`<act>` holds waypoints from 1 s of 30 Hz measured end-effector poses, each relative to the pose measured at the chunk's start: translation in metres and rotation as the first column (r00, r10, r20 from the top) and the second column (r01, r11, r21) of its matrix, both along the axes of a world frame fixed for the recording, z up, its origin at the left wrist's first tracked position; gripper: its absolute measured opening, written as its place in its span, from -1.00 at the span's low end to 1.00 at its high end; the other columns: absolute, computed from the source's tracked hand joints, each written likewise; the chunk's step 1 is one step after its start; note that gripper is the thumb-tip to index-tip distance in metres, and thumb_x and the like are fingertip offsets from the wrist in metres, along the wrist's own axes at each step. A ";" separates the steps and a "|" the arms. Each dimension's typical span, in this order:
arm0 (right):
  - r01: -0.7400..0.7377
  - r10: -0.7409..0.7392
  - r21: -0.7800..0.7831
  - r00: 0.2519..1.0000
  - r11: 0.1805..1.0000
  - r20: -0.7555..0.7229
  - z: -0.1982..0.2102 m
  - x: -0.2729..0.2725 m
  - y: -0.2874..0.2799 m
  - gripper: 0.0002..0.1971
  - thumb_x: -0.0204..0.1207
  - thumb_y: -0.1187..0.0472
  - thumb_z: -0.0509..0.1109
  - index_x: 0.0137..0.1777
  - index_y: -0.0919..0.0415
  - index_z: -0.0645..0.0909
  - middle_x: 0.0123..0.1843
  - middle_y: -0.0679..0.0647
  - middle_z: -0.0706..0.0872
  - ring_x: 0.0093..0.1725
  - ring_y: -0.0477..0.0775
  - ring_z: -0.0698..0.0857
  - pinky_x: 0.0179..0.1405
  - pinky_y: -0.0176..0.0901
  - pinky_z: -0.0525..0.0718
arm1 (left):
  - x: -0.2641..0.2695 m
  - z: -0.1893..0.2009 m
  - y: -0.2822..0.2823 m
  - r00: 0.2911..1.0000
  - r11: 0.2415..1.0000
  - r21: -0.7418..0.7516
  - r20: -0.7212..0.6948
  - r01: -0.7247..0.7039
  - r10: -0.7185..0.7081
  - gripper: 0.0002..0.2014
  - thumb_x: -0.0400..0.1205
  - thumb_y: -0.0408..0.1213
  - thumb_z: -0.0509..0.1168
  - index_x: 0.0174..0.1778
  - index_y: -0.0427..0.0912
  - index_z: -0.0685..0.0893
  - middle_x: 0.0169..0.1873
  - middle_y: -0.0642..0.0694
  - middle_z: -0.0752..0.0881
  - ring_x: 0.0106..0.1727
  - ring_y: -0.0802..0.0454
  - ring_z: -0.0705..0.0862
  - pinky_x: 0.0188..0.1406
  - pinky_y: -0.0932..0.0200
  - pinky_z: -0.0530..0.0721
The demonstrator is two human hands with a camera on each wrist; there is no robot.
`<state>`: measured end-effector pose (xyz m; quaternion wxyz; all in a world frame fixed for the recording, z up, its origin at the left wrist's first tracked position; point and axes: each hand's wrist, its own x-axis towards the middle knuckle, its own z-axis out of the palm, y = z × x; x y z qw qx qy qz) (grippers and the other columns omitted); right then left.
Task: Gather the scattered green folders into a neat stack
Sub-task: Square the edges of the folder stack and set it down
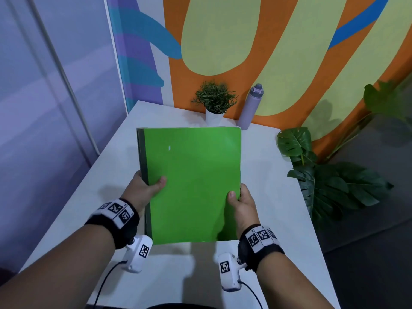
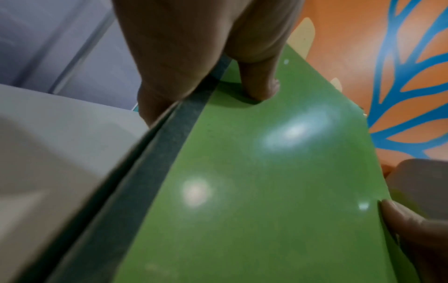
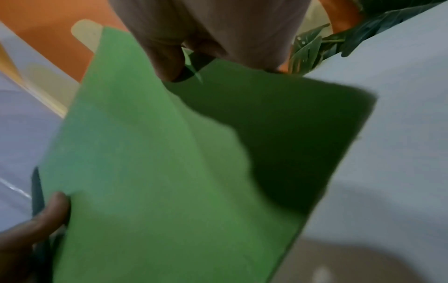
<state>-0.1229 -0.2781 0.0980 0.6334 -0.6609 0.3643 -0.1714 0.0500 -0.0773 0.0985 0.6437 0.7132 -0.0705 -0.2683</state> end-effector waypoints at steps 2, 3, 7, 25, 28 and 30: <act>0.052 -0.052 0.018 0.999 0.998 0.011 0.005 0.005 -0.007 -0.81 0.63 0.30 0.20 0.12 0.04 0.57 0.15 0.08 0.71 0.22 0.18 0.64 0.21 0.09 0.56 | -0.001 -0.003 0.000 0.998 0.995 0.102 -0.057 -0.012 0.018 0.19 -0.01 0.47 0.49 0.50 -0.06 0.32 0.44 -0.14 0.55 0.44 -0.19 0.51 0.50 -0.28 0.40; 0.080 -0.080 0.026 0.997 0.996 0.019 0.008 0.007 -0.010 -0.81 0.63 0.32 0.21 0.07 0.04 0.59 0.11 0.08 0.73 0.20 0.21 0.65 0.17 0.09 0.58 | -0.005 -0.002 0.000 0.994 0.989 0.150 -0.108 -0.011 0.028 0.17 0.12 0.45 0.46 0.58 -0.04 0.22 0.54 -0.19 0.43 0.51 -0.22 0.43 0.53 -0.28 0.34; 0.197 -0.194 0.093 0.980 0.976 -0.041 0.024 0.021 -0.021 -0.72 0.65 0.29 0.17 0.32 0.06 0.48 0.36 0.15 0.56 0.44 0.29 0.46 0.28 0.11 0.45 | -0.030 -0.014 0.003 0.927 0.997 0.069 -0.371 -0.018 0.043 0.06 0.34 0.21 0.40 0.64 -0.23 0.08 0.64 -0.27 0.22 0.61 -0.29 0.28 0.56 -0.20 0.28; -0.275 0.171 -0.131 0.839 0.952 -0.517 -0.061 0.024 -0.026 -0.54 0.51 0.04 0.17 0.34 0.24 0.54 0.26 0.24 0.66 0.24 0.22 0.63 0.18 -0.08 0.57 | 0.028 -0.060 0.004 0.824 0.909 0.021 -0.414 -0.415 0.386 -0.61 0.58 -0.59 0.27 0.32 -0.38 0.40 0.11 -0.35 0.67 0.01 -0.18 0.77 -0.09 0.05 0.81; -0.356 0.216 -0.135 0.782 0.925 -0.584 -0.077 0.016 -0.029 -0.65 0.60 0.23 0.18 0.35 0.22 0.55 0.30 0.20 0.64 0.24 0.13 0.62 0.09 -0.25 0.48 | 0.060 -0.060 -0.008 0.806 0.880 0.006 -0.398 -0.475 0.438 -0.78 0.63 -0.59 0.19 0.17 -0.38 0.53 0.09 -0.30 0.65 0.23 -0.29 0.67 0.23 -0.11 0.69; -0.373 0.238 -0.119 0.775 0.920 -0.586 -0.084 0.017 -0.031 -0.67 0.60 0.23 0.20 0.33 0.20 0.57 0.30 0.21 0.64 0.15 0.08 0.63 0.09 -0.29 0.48 | 0.078 -0.063 -0.020 0.812 0.880 0.003 -0.386 -0.474 0.439 -0.68 0.66 -0.57 0.13 0.35 -0.43 0.48 0.20 -0.42 0.64 0.15 -0.26 0.63 0.18 -0.04 0.68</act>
